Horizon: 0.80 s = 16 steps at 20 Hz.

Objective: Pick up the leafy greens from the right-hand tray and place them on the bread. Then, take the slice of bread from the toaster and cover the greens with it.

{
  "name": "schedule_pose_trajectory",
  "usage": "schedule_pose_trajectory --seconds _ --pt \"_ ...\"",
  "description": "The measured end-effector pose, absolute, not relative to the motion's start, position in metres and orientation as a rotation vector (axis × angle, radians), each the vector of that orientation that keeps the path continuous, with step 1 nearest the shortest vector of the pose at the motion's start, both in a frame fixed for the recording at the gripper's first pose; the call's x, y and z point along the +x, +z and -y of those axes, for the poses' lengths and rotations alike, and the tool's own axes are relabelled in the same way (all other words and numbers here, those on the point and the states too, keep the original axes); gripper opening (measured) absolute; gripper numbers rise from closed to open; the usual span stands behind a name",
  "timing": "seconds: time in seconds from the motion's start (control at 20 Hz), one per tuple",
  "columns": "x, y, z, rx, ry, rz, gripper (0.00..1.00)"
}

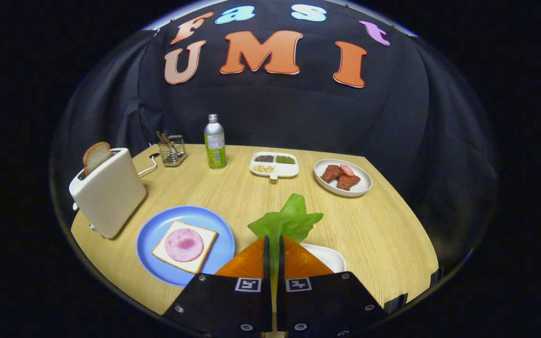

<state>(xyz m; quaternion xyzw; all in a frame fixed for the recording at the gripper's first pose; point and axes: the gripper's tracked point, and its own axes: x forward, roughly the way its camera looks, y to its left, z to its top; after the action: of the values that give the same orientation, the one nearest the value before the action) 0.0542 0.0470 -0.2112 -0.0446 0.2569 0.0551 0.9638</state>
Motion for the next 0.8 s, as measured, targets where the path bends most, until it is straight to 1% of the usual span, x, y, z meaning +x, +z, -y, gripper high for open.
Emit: schedule_pose_trajectory --seconds 0.3,0.8 --pt "0.051 -0.200 -0.107 -0.086 0.192 -0.507 0.04" --pt "0.046 -0.223 -0.173 -0.043 0.285 -0.550 0.05"
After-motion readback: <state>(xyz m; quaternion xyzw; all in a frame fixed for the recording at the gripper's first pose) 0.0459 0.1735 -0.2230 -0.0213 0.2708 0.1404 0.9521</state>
